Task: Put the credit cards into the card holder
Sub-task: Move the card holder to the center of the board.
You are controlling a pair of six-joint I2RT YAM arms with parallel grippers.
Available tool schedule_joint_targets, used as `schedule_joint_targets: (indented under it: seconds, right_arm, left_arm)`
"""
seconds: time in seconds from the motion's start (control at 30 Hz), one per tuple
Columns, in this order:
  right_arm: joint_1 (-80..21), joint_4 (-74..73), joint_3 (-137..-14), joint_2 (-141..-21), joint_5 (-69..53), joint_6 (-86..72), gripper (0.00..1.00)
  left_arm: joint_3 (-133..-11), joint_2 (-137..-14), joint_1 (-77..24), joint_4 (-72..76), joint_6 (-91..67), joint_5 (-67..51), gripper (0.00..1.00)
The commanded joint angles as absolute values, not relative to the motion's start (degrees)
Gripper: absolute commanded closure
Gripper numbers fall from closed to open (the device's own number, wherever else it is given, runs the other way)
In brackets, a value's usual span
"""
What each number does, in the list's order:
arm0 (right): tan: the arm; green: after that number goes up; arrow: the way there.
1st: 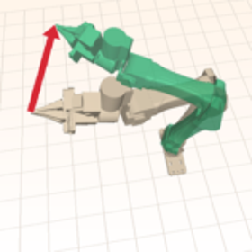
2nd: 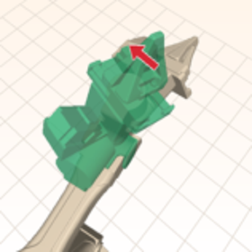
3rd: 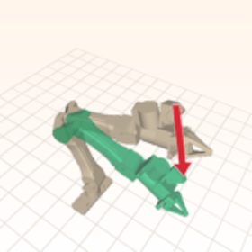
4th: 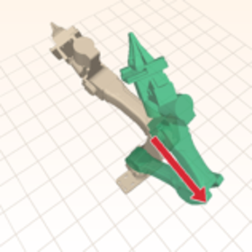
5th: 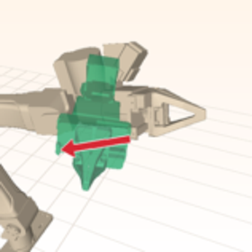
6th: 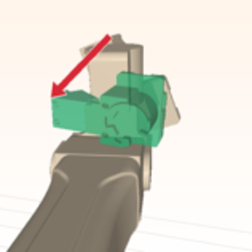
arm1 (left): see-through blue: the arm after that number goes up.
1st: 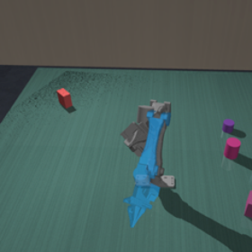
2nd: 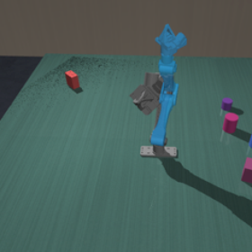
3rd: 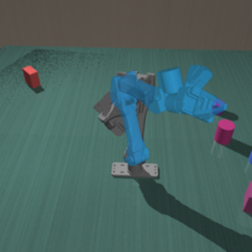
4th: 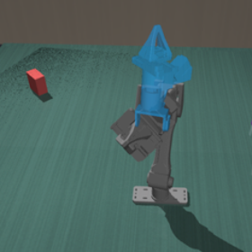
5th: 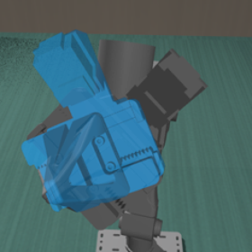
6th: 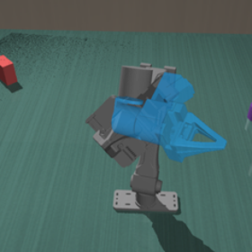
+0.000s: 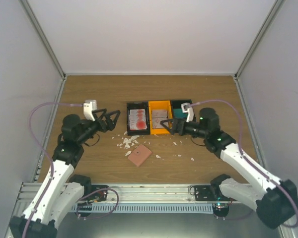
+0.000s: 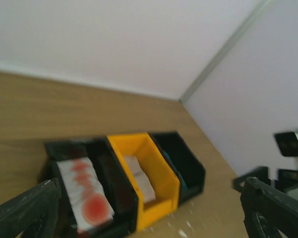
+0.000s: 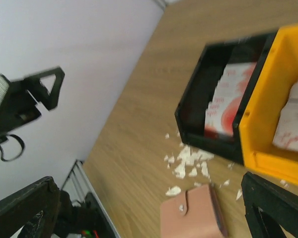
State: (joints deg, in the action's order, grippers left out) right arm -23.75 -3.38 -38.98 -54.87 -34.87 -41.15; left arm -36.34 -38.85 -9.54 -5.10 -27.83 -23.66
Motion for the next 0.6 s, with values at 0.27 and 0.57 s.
schedule_joint_targets:
  seconds: [0.27, 0.57]
  right_arm:
    - [-49.32, -14.66, -38.08, -70.74, -9.49, -41.36, 0.15]
    - [-51.75, -9.65, -35.87, -75.72, -15.09, -41.31, 0.4]
  left_arm:
    - [-34.82, -50.93, -26.81, -13.47, -29.66, -19.74, 0.01]
    - [-26.53, -51.14, -27.73, -13.11, -34.84, -22.87, 0.2]
